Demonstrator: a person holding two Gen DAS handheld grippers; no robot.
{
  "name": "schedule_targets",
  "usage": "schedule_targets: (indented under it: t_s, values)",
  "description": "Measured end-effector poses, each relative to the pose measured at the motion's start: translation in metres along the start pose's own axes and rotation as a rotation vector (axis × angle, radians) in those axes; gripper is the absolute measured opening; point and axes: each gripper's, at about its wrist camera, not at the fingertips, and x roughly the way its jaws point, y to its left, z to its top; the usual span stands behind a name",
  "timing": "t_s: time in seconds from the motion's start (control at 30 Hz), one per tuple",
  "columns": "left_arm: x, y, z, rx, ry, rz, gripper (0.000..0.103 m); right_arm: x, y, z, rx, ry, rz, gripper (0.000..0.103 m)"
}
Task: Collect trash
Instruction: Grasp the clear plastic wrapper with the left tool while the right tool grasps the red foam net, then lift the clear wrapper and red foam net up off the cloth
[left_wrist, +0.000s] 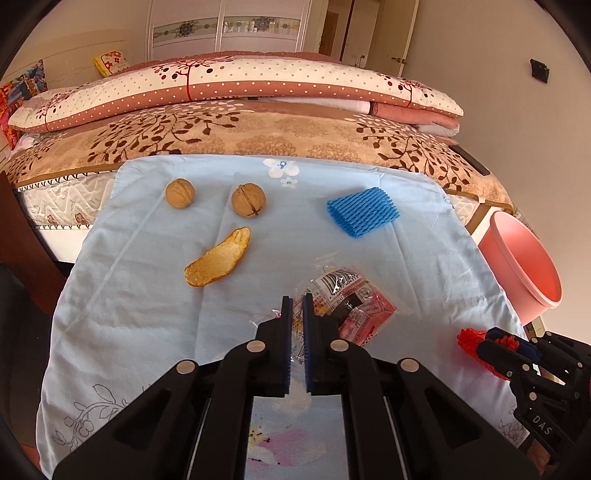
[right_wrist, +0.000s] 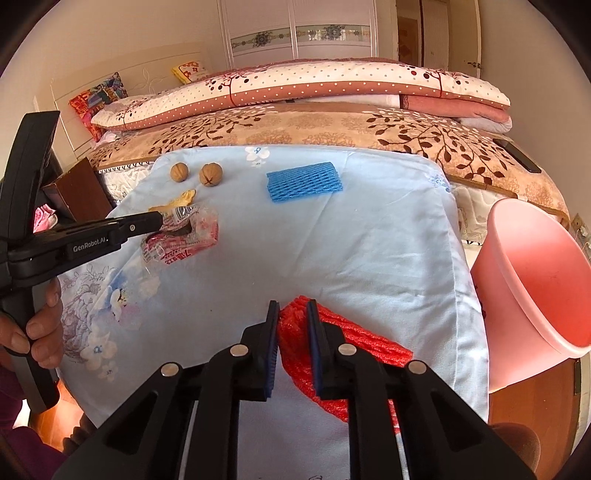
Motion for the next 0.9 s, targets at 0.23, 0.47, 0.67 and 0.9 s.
schedule_targets:
  t_s: [0.23,0.47,0.67,0.9]
  values:
    - [-0.016,-0.034,-0.005,0.057,-0.039,-0.026,0.005,-0.022,0.0,0.01,0.016,-0.074,-0.094,0.014]
    - [-0.028,-0.053,-0.01,0.058,-0.072,-0.037,0.005,-0.04,0.003,0.009,0.022,-0.121,-0.181,0.014]
    - [-0.042,-0.06,-0.014,0.054,-0.118,-0.019,0.005,-0.052,-0.001,0.005,0.043,-0.143,-0.232,0.014]
    - [-0.057,-0.068,-0.016,0.053,-0.165,0.003,0.005,-0.069,-0.007,0.003,0.065,-0.191,-0.292,0.014]
